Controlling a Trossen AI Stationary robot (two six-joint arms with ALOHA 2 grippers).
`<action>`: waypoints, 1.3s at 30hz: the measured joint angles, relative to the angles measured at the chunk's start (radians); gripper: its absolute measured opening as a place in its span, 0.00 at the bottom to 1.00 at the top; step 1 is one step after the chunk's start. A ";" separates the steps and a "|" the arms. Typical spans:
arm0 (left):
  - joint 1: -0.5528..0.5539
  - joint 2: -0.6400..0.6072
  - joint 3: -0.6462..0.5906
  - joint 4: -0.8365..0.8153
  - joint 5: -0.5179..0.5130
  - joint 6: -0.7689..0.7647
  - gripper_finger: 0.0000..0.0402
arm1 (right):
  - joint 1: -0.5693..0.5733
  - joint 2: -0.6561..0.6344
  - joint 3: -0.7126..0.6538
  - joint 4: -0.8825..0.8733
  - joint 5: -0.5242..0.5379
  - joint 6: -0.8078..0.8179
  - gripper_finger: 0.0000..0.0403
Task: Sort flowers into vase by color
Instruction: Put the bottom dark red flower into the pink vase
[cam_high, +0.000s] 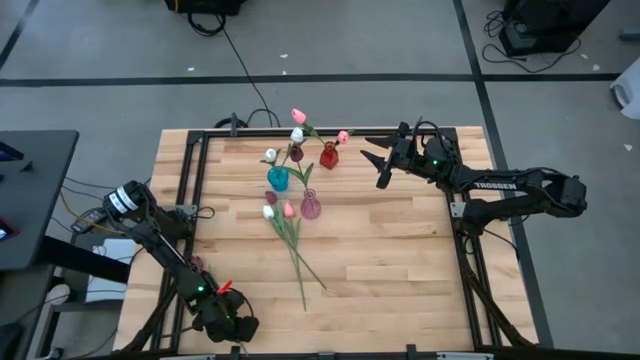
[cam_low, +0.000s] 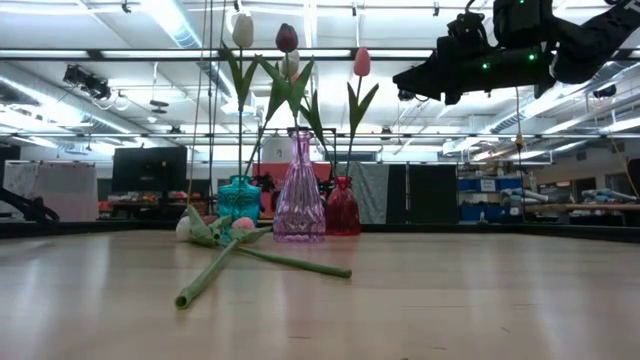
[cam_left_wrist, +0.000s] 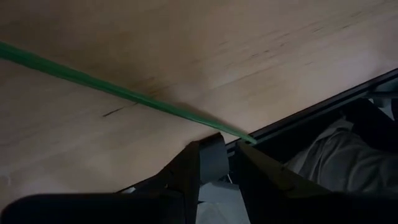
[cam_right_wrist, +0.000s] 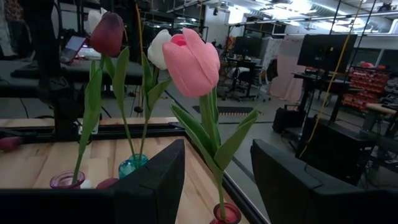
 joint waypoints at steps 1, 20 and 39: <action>0.000 0.000 0.000 0.000 -0.006 -0.003 0.26 | 0.000 0.000 0.000 0.000 0.000 -0.001 0.48; -0.002 -0.016 0.000 0.022 0.093 0.006 0.26 | 0.000 0.000 0.000 0.000 0.000 -0.003 0.48; -0.019 -0.204 0.108 -0.655 -0.104 -0.042 0.26 | 0.002 0.000 0.000 0.007 -0.001 -0.004 0.48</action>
